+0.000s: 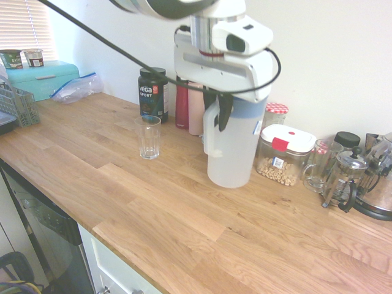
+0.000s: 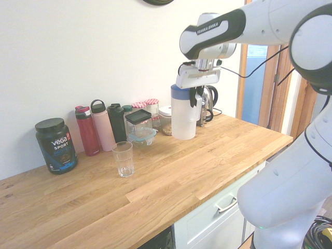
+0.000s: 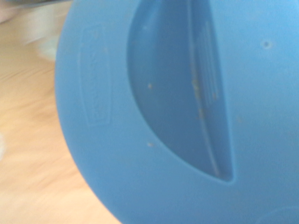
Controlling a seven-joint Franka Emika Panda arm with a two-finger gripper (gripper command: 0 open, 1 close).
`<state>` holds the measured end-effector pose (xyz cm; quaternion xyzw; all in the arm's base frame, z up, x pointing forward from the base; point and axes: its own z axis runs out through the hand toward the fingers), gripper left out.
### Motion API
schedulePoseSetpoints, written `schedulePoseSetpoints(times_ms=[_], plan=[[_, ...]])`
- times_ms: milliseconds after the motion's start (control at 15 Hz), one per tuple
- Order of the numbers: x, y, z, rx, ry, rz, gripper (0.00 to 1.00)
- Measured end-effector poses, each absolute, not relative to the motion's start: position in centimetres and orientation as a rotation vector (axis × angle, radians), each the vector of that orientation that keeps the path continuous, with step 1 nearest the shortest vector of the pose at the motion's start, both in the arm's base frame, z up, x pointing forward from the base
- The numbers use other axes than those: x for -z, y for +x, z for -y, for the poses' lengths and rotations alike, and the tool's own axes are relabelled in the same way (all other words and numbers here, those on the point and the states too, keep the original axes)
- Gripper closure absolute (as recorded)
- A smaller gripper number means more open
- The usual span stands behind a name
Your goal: Pour me some water
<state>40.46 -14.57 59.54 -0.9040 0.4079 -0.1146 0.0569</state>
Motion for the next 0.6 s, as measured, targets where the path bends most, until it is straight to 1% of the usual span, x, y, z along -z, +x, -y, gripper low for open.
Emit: schedulePoseSetpoints(times_ms=[267,600], plan=[[-63.2,41.4,9.4,0.362,-2.863,-0.880,1.00],[-63.0,43.0,3.8,0.331,-3.035,-0.448,1.00]])
